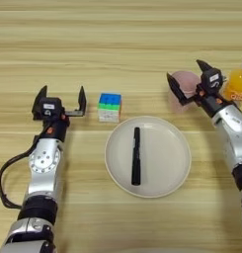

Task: Move the objects on the table

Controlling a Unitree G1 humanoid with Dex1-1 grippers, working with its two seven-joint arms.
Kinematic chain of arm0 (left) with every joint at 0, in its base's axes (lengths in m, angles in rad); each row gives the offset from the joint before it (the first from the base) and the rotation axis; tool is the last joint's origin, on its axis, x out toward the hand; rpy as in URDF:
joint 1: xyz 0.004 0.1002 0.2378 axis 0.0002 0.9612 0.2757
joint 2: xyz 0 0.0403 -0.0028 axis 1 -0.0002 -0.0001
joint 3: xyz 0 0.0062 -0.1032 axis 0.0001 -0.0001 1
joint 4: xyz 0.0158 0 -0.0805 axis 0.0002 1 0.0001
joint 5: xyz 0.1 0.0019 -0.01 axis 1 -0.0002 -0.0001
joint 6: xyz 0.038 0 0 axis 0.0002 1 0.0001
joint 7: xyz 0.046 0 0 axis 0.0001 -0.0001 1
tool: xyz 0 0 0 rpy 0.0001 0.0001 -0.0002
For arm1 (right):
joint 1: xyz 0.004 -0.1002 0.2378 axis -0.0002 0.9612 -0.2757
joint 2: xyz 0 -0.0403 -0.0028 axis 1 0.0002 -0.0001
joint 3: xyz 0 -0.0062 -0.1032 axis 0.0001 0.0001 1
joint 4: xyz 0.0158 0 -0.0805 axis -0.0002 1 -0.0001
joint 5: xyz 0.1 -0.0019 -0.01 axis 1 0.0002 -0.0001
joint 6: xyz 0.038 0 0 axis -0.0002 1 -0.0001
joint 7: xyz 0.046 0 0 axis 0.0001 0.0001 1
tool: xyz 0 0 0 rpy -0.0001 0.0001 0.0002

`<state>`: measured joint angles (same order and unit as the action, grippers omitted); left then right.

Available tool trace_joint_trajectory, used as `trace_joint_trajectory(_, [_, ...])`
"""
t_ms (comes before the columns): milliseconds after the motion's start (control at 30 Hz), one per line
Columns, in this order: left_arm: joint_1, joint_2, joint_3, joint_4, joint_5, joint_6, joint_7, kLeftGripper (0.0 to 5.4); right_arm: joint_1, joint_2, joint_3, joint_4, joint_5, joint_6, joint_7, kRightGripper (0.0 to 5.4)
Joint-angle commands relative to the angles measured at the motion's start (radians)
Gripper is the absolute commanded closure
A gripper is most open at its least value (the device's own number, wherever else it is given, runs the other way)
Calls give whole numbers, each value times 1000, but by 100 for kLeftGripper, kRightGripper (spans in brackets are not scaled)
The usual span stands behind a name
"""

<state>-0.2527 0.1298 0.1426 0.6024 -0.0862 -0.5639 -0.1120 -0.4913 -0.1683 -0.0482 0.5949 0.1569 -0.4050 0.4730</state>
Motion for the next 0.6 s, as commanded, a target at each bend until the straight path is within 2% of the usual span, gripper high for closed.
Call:
trace_joint_trajectory(33, [-3,1,-1,12,6,-5,0,0,20,7,-5,-66,29,6,17,4])
trace_joint_trajectory(300, [-5,4,-3,15,5,3,-6,0,47,12,-16,-192,103,10,58,4])
trace_joint_trajectory(500, [-1,9,1,12,-4,13,-20,0,46,11,-25,-212,110,19,52,4])
trace_joint_trajectory(600, [8,18,-7,-1,8,27,-24,0,51,18,-23,-221,104,18,45,4])
